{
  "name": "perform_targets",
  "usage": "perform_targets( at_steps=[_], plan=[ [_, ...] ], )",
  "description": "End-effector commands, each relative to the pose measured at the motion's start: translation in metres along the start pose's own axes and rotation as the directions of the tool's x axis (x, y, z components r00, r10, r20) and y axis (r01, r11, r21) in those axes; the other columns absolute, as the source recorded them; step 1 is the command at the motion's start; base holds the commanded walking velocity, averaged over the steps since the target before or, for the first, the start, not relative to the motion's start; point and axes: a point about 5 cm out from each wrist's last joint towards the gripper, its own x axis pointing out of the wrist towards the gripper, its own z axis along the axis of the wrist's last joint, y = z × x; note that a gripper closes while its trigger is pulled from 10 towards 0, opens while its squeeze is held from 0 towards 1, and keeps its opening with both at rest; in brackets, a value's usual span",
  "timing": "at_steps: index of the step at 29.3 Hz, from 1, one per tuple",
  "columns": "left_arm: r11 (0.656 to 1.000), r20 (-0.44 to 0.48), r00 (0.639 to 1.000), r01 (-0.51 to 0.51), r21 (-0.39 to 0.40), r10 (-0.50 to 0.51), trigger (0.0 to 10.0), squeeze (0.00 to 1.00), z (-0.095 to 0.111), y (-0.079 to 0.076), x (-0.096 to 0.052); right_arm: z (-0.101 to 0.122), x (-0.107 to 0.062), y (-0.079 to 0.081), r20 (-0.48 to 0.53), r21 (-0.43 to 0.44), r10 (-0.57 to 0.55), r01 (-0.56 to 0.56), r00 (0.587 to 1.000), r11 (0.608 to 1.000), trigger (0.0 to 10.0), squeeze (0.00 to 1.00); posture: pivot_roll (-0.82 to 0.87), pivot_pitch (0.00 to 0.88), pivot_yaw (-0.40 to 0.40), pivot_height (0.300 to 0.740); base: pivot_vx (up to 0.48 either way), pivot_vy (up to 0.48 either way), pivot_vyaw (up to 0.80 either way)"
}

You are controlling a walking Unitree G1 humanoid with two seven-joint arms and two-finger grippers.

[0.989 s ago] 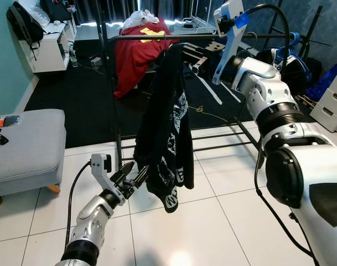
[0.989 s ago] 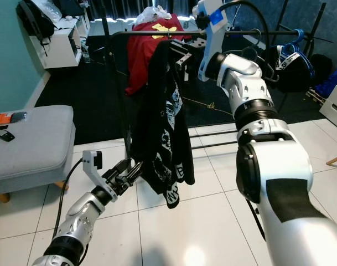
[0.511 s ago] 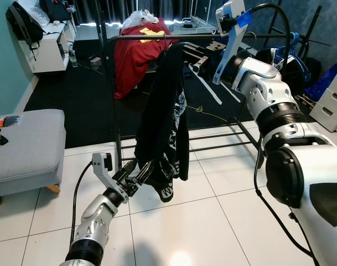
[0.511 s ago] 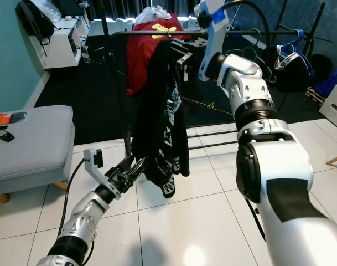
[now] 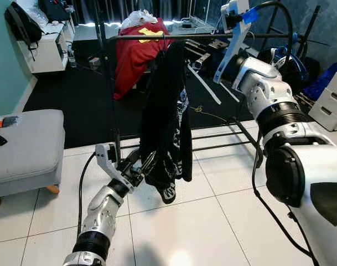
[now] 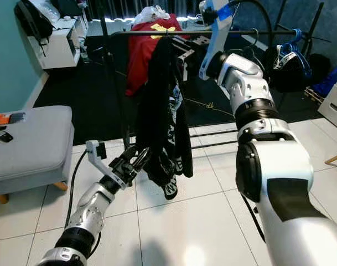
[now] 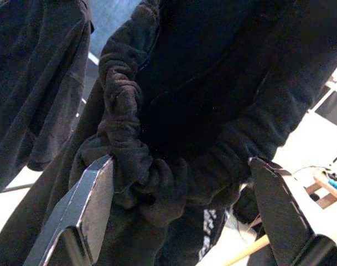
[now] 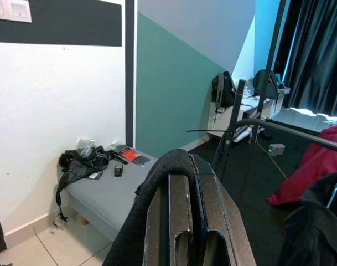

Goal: Hang hanger

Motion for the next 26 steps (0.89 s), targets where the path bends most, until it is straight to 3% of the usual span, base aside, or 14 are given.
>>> perform_targets(
  at_steps=[1,4,11,16,18,21,26],
  plan=[
    [0.997,0.013,0.998,-0.069,-0.018,0.069,10.0,0.0,-0.003,0.008,-0.009,0.013,0.005,0.001,0.053,0.009,0.002,-0.003,0.999,1.0,10.0,0.0,-0.12,0.04,-0.067,0.74,0.0,0.0,0.0],
    [0.993,0.031,0.993,-0.11,-0.046,0.112,10.0,0.0,0.002,0.017,-0.017,0.012,0.004,0.001,0.047,0.021,-0.003,0.002,0.999,1.0,10.0,0.0,-0.12,0.041,-0.071,0.74,0.0,0.0,0.0],
    [0.992,0.055,0.993,-0.103,-0.067,0.106,10.0,0.0,0.007,0.02,-0.021,0.011,0.002,-0.001,0.053,0.046,-0.014,0.011,0.999,0.999,10.0,0.0,-0.12,0.051,-0.073,0.74,0.0,0.0,0.0],
    [1.0,0.022,1.0,0.018,-0.012,-0.018,10.0,0.0,0.005,0.004,-0.014,0.011,0.005,0.002,0.08,0.121,0.012,-0.021,0.997,0.992,10.0,0.0,-0.12,0.055,-0.069,0.74,0.0,0.0,0.0],
    [1.0,0.022,1.0,0.018,-0.012,-0.018,10.0,0.0,0.005,0.004,-0.014,0.011,0.005,0.002,0.08,0.121,0.012,-0.021,0.997,0.992,10.0,0.0,-0.12,0.055,-0.069,0.74,0.0,0.0,0.0],
    [0.996,-0.006,0.998,0.061,0.063,-0.061,10.0,0.0,0.002,-0.005,-0.005,0.011,0.007,0.005,0.09,0.152,0.038,-0.051,0.995,0.987,10.0,0.0,-0.12,0.057,-0.07,0.74,0.0,0.0,0.0],
    [0.993,0.0,0.997,0.083,0.088,-0.083,10.0,0.0,0.002,-0.012,0.005,0.013,0.008,0.006,0.103,0.178,0.05,-0.068,0.993,0.982,10.0,0.0,-0.13,0.056,-0.071,0.74,0.0,0.0,0.0]
  ],
)
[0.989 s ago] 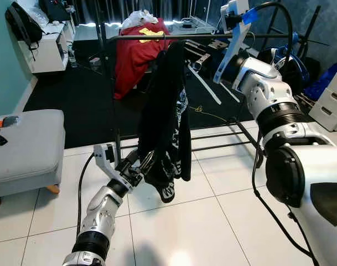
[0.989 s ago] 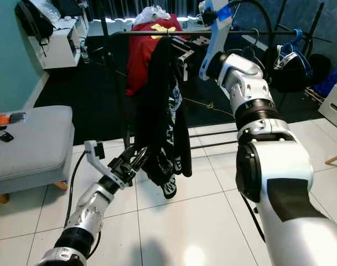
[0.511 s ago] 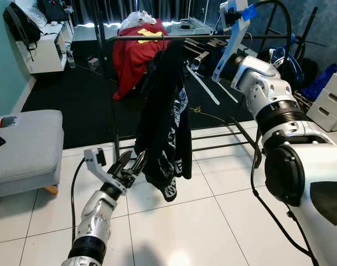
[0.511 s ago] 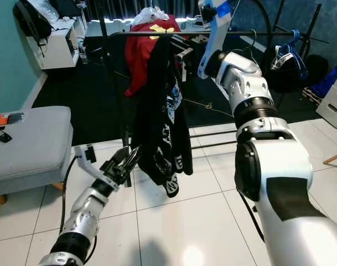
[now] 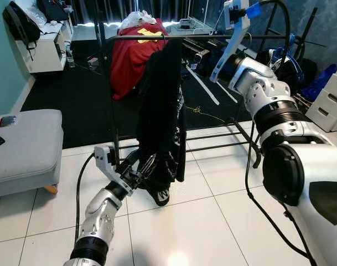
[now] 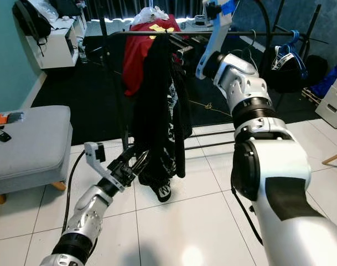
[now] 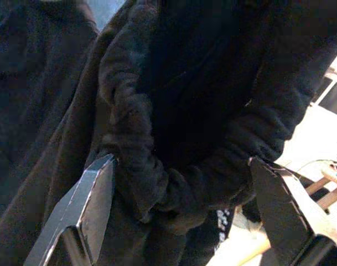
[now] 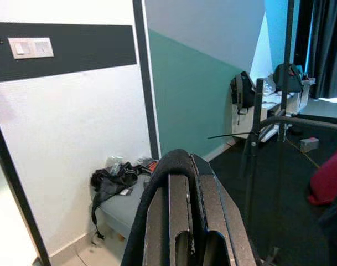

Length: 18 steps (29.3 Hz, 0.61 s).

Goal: Hang hanger

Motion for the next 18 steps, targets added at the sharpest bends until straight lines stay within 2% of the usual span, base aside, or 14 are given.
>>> perform_targets(
  at_steps=[1,9,10,11,13,15,16,18],
  plan=[
    [1.0,-0.008,1.0,0.016,0.01,-0.016,10.0,0.0,-0.003,-0.005,0.005,0.015,0.007,0.005,0.05,0.004,0.032,-0.033,0.998,0.999,10.0,0.0,-0.13,0.056,-0.071,0.74,0.0,0.0,0.0],
    [0.997,0.004,0.997,0.083,-0.011,-0.082,10.0,0.0,-0.002,-0.015,0.011,0.021,0.007,0.004,0.087,0.051,0.004,-0.009,0.996,0.999,10.0,0.0,-0.14,0.055,-0.076,0.74,0.0,0.0,0.0],
    [0.994,0.012,0.995,0.103,-0.025,-0.103,10.0,0.0,-0.001,-0.018,0.011,0.022,0.007,0.003,0.094,0.072,-0.012,0.005,0.995,0.997,10.0,0.0,-0.14,0.052,-0.079,0.74,0.0,0.0,0.0],
    [0.99,0.033,0.992,0.121,-0.072,-0.118,10.0,0.0,0.001,-0.02,0.011,0.022,0.006,0.001,0.098,0.098,-0.035,0.025,0.995,0.995,10.0,0.0,-0.14,0.051,-0.081,0.74,0.0,0.0,0.0],
    [0.99,0.033,0.992,0.121,-0.072,-0.118,10.0,0.0,0.001,-0.02,0.011,0.022,0.006,0.001,0.098,0.098,-0.035,0.025,0.995,0.995,10.0,0.0,-0.14,0.051,-0.081,0.74,0.0,0.0,0.0],
    [0.97,0.069,0.988,0.15,-0.193,-0.139,10.0,0.0,0.003,-0.018,0.007,0.022,0.005,-0.001,0.102,0.13,-0.058,0.045,0.993,0.99,10.0,0.0,-0.13,0.046,-0.084,0.74,0.0,0.0,0.0],
    [0.963,0.078,0.987,0.157,-0.218,-0.143,10.0,0.0,0.004,-0.018,0.006,0.022,0.005,-0.001,0.102,0.136,-0.061,0.047,0.993,0.99,10.0,0.0,-0.13,0.046,-0.084,0.74,0.0,0.0,0.0],
    [0.966,0.072,0.985,0.166,-0.2,-0.155,10.0,0.0,0.004,-0.019,0.006,0.023,0.006,0.0,0.11,0.146,-0.049,0.033,0.993,0.989,10.0,0.0,-0.14,0.045,-0.087,0.74,0.0,0.0,0.0]
  ],
)
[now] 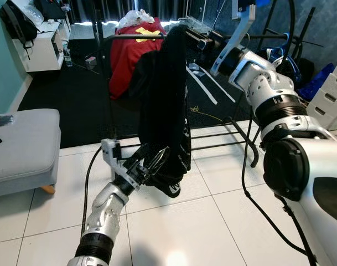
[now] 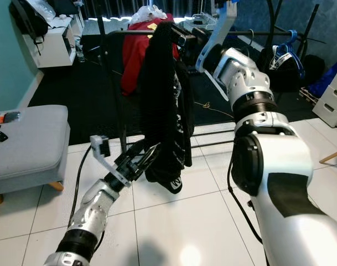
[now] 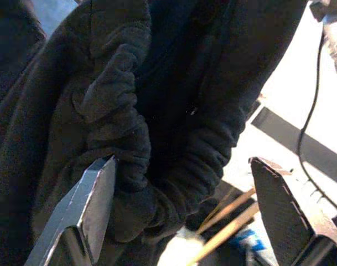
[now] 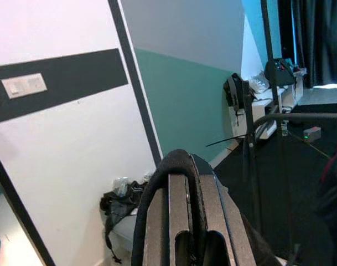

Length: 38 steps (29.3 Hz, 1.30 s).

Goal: Hang hanger

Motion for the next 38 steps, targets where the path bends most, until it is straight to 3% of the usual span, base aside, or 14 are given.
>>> perform_targets(
  at_steps=[1,6,7,9,10,19,21,22,25,26,32,38],
  plan=[
    [1.0,-0.002,1.0,0.021,0.016,-0.021,10.0,0.0,-0.001,-0.003,0.0,0.016,0.005,0.007,0.053,0.01,0.037,-0.037,0.998,0.999,10.0,0.0,-0.14,0.044,-0.09,0.74,0.0,0.0,0.0],
    [0.998,-0.017,0.999,0.039,0.055,-0.038,10.0,0.0,-0.003,-0.005,0.005,0.017,0.007,0.009,0.057,0.022,0.043,-0.045,0.997,0.999,10.0,0.0,-0.14,0.041,-0.096,0.74,0.0,0.0,0.0],
    [0.997,-0.02,0.999,0.041,0.064,-0.04,10.0,0.09,-0.003,-0.006,0.006,0.019,0.007,0.009,0.062,0.028,0.044,-0.046,0.997,0.999,10.0,0.0,-0.15,0.038,-0.096,0.74,0.0,0.0,0.0],
    [0.997,-0.02,0.999,0.041,0.064,-0.04,10.0,0.09,-0.003,-0.006,0.006,0.019,0.007,0.009,0.062,0.028,0.044,-0.046,0.997,0.999,10.0,0.0,-0.15,0.038,-0.096,0.74,0.0,0.0,0.0],
    [0.997,-0.025,0.999,0.042,0.066,-0.041,10.0,1.0,-0.003,-0.006,0.007,0.02,0.008,0.01,0.068,0.035,0.043,-0.046,0.997,0.998,10.0,0.0,-0.15,0.037,-0.096,0.74,0.0,0.0,0.0],
    [0.988,-0.044,0.999,0.019,0.153,-0.012,10.0,1.0,-0.002,-0.006,0.013,0.027,0.01,0.012,0.116,0.093,0.038,-0.049,0.992,0.994,10.0,0.0,-0.15,0.032,-0.093,0.74,0.0,0.0,0.0],
    [0.969,-0.075,0.997,0.017,0.245,0.002,10.0,1.0,-0.004,-0.007,0.015,0.029,0.009,0.012,0.127,0.11,0.037,-0.052,0.991,0.993,10.0,0.0,-0.15,0.03,-0.091,0.74,0.0,0.0,0.0],
    [0.954,-0.076,0.997,0.0,0.3,0.024,10.0,0.61,-0.004,-0.006,0.016,0.03,0.009,0.012,0.131,0.116,0.039,-0.054,0.991,0.992,10.0,0.0,-0.15,0.029,-0.09,0.74,0.0,0.0,0.0],
    [0.943,-0.073,0.997,-0.012,0.333,0.039,10.0,0.61,-0.003,-0.006,0.016,0.03,0.009,0.012,0.132,0.119,0.04,-0.056,0.99,0.991,10.0,0.0,-0.15,0.029,-0.09,0.74,0.0,0.0,0.0],
    [0.93,-0.063,0.996,-0.036,0.365,0.064,10.0,0.0,-0.002,-0.004,0.017,0.03,0.009,0.012,0.132,0.121,0.043,-0.059,0.99,0.991,10.0,0.0,-0.15,0.026,-0.087,0.74,0.0,0.0,0.0],
    [0.904,-0.04,0.991,-0.097,0.417,0.125,10.0,0.0,0.002,0.002,0.017,0.029,0.009,0.012,0.133,0.132,0.052,-0.069,0.99,0.989,10.0,0.0,-0.14,0.023,-0.086,0.74,0.0,0.0,0.0],
    [0.91,-0.015,0.985,-0.153,0.385,0.172,10.0,0.0,0.002,0.008,0.014,0.029,0.009,0.014,0.132,0.146,0.077,-0.096,0.988,0.985,10.0,0.0,-0.15,0.017,-0.086,0.74,0.0,0.0,0.0]
  ],
)
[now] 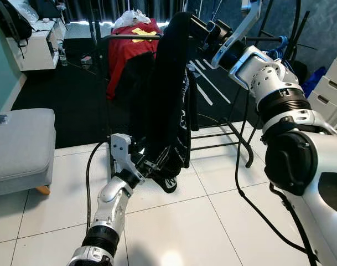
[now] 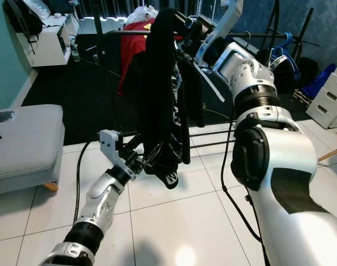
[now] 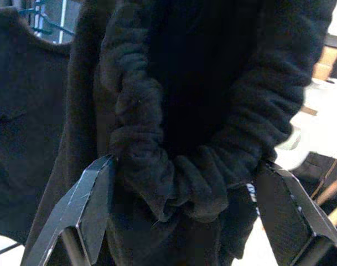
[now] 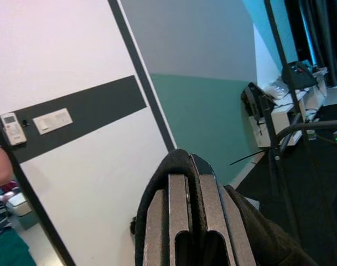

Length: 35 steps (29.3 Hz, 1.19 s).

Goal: Hang hanger

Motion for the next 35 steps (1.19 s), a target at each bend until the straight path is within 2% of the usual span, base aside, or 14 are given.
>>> perform_targets(
  at_steps=[1,3,5,8,9,11,12,22,24,27,30,32,34,35],
  plan=[
    [0.999,0.006,1.0,-0.024,-0.029,0.024,10.0,0.0,-0.002,0.003,-0.001,0.014,0.005,0.01,0.038,-0.009,0.059,-0.059,0.998,0.998,10.0,0.0,-0.15,0.016,-0.088,0.74,0.0,0.0,0.0],
    [0.999,0.013,0.999,-0.03,-0.043,0.03,10.0,0.0,-0.002,0.003,-0.001,0.013,0.005,0.01,0.035,-0.006,0.065,-0.065,0.997,0.998,10.0,0.0,-0.15,0.016,-0.088,0.74,0.0,0.0,0.0],
    [0.991,0.014,1.0,0.0,-0.134,0.002,10.0,0.0,-0.006,-0.002,-0.001,0.01,0.004,0.01,0.023,0.003,0.075,-0.076,0.997,0.997,10.0,0.0,-0.14,0.016,-0.088,0.74,0.0,0.0,0.0],
    [0.983,-0.004,0.999,0.036,-0.181,-0.037,10.0,0.0,-0.013,-0.007,-0.003,0.007,0.004,0.009,0.019,0.018,0.078,-0.078,0.997,0.997,10.0,0.0,-0.14,0.02,-0.085,0.74,0.0,0.0,0.0],
    [0.983,-0.008,0.999,0.035,-0.181,-0.037,3.1,0.0,-0.015,-0.007,-0.004,0.007,0.003,0.009,0.019,0.023,0.078,-0.078,0.997,0.997,10.0,0.0,-0.14,0.027,-0.081,0.74,0.0,0.0,0.0],
    [0.983,-0.01,0.999,0.033,-0.18,-0.035,3.1,0.0,-0.015,-0.008,-0.005,0.006,0.003,0.008,0.019,0.026,0.077,-0.078,0.997,0.997,10.0,0.0,-0.14,0.027,-0.081,0.74,0.0,0.0,0.0],
    [0.983,-0.009,0.999,0.032,-0.182,-0.035,0.0,0.0,-0.016,-0.008,-0.005,0.005,0.002,0.008,0.02,0.03,0.077,-0.078,0.997,0.997,10.0,0.0,-0.14,0.034,-0.079,0.74,0.0,0.0,0.0],
    [0.991,-0.065,0.998,-0.03,-0.13,0.022,0.0,0.0,-0.024,0.0,-0.018,-0.006,-0.011,-0.006,0.04,0.072,0.034,-0.037,0.999,0.997,10.0,0.0,-0.09,0.067,-0.053,0.74,0.0,0.0,0.0],
    [0.992,-0.1,0.99,-0.108,-0.067,0.101,0.0,0.0,-0.025,0.014,-0.034,-0.031,-0.028,-0.022,-0.004,0.045,-0.03,0.031,1.0,0.999,10.0,0.0,-0.06,0.085,-0.034,0.74,0.0,0.0,0.0],
    [0.99,-0.113,0.984,-0.139,-0.03,0.135,0.0,0.0,-0.025,0.02,-0.043,-0.046,-0.038,-0.03,-0.044,0.014,-0.065,0.066,0.997,0.998,10.0,0.0,-0.06,0.088,-0.03,0.74,0.0,0.0,0.0],
    [0.961,-0.123,0.954,-0.266,0.076,0.274,0.0,0.0,-0.019,0.045,-0.071,-0.109,-0.086,-0.057,-0.178,-0.037,-0.251,0.248,0.952,0.968,10.0,0.0,-0.03,0.118,-0.015,0.74,0.0,0.0,0.0],
    [0.953,-0.123,0.946,-0.289,0.095,0.299,0.0,0.0,-0.017,0.049,-0.075,-0.12,-0.096,-0.061,-0.195,-0.039,-0.286,0.284,0.938,0.958,10.0,0.0,-0.03,0.118,-0.015,0.74,0.0,0.0,0.0],
    [0.953,-0.123,0.946,-0.289,0.095,0.299,0.0,0.0,-0.017,0.049,-0.075,-0.12,-0.096,-0.061,-0.195,-0.039,-0.286,0.284,0.938,0.958,10.0,0.0,-0.03,0.118,-0.015,0.74,0.0,0.0,0.0],
    [0.936,-0.134,0.93,-0.326,0.129,0.343,0.0,0.0,-0.016,0.054,-0.082,-0.141,-0.116,-0.067,-0.232,-0.075,-0.356,0.348,0.905,0.934,10.0,0.0,-0.02,0.134,-0.009,0.74,0.0,0.0,0.0]
  ],
)
